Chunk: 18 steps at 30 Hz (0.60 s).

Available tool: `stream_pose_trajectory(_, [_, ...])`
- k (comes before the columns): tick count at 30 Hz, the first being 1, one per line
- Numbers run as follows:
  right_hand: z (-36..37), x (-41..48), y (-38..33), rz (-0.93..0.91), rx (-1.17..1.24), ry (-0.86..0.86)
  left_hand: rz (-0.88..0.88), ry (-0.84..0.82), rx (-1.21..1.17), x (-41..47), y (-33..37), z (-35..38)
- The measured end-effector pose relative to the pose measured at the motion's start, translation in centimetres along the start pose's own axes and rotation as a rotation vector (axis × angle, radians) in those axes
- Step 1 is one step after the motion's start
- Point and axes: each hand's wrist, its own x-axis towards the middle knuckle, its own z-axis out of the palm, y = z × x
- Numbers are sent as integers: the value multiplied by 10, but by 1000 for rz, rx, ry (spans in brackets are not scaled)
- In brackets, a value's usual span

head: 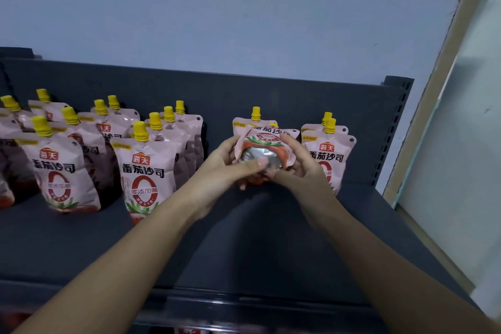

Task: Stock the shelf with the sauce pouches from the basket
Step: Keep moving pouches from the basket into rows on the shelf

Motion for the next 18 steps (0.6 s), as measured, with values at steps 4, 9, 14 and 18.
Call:
stream_pose_trajectory(4, [6,2,4,18,-12,101,119,-15,72,-8,-6,-3])
stream_pose_trajectory(9, [18,-2,1,2,-46,101,237,139,287,-12,-14,3])
stream_pose_trajectory(14, [26,-3,-4,43,-80,56,226,340,431,-15,-16,18])
stream_pose_trajectory(18, [23,-3,-6,43,-277,35,213,255,497,-14,-11,13])
